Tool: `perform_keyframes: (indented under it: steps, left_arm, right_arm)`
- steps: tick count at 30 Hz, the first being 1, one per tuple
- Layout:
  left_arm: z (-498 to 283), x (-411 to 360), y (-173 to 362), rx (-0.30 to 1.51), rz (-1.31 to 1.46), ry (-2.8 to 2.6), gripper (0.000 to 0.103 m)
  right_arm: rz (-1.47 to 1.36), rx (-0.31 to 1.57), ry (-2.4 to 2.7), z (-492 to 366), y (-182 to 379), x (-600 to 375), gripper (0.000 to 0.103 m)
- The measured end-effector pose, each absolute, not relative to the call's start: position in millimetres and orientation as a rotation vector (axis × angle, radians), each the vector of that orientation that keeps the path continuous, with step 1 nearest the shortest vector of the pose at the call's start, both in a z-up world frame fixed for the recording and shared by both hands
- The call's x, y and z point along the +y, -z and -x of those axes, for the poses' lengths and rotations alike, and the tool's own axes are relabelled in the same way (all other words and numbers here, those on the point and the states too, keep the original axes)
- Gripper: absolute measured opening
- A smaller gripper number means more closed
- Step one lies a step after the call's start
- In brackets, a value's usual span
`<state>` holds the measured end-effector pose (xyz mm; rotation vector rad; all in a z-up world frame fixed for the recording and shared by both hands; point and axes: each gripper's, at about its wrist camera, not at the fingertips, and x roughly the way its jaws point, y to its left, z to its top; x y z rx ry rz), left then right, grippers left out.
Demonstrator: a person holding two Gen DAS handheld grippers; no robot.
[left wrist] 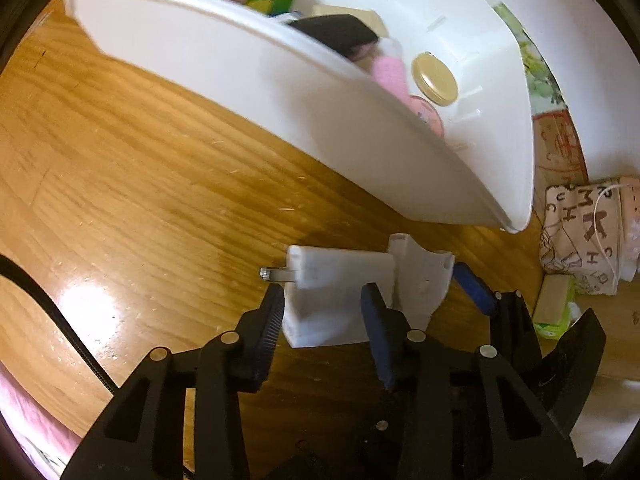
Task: Organize rigid objects
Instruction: 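Grasp the white charger with the left tool while the right tool grasps the white stand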
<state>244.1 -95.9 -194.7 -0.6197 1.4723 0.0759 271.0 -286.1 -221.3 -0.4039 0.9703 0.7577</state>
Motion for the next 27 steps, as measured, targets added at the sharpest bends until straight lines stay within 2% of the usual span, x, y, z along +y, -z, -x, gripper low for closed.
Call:
perform_keyframes:
  steps: [3,5,7,10,11,13,15,16,27]
  left_arm:
    - [-236,-86,194,1.470,0.635,-0.081,0.043]
    - [-229,-84,192,1.479,0.621,-0.089,0.043]
    - [-228,-90,190,1.483,0.614,-0.094,0.042]
    - [-227,-95,190,1.485,0.591,-0.109,0.043]
    - [-228,-98,189,1.485,0.580,-0.112,0.044]
    - [-228,-100,188,1.490,0.570,-0.108,0.054]
    - [-231,-106,188,1.498,0.562,-0.096,0.074]
    - [-233,-109,188,1.500,0.559,-0.090,0.077]
    - [-256,-147,211,1.586,0.470,-0.091,0.081]
  right_arm:
    - [0.403,0.974,-0.751,-271,221,-282,0.087]
    - [0.402,0.967,-0.754,-263,217,-281,0.080]
    - [0.403,0.961,-0.757,-262,215,-279,0.068]
    - [0.395,0.969,-0.752,-260,213,-278,0.060]
    - [0.392,0.974,-0.751,-259,212,-276,0.058]
    - [0.392,0.984,-0.742,-257,211,-276,0.054]
    - [0.393,0.996,-0.728,-256,210,-275,0.052]
    - [0.393,1.006,-0.720,-257,209,-276,0.052]
    - [0.326,1.107,-0.609,-263,199,-303,0.052]
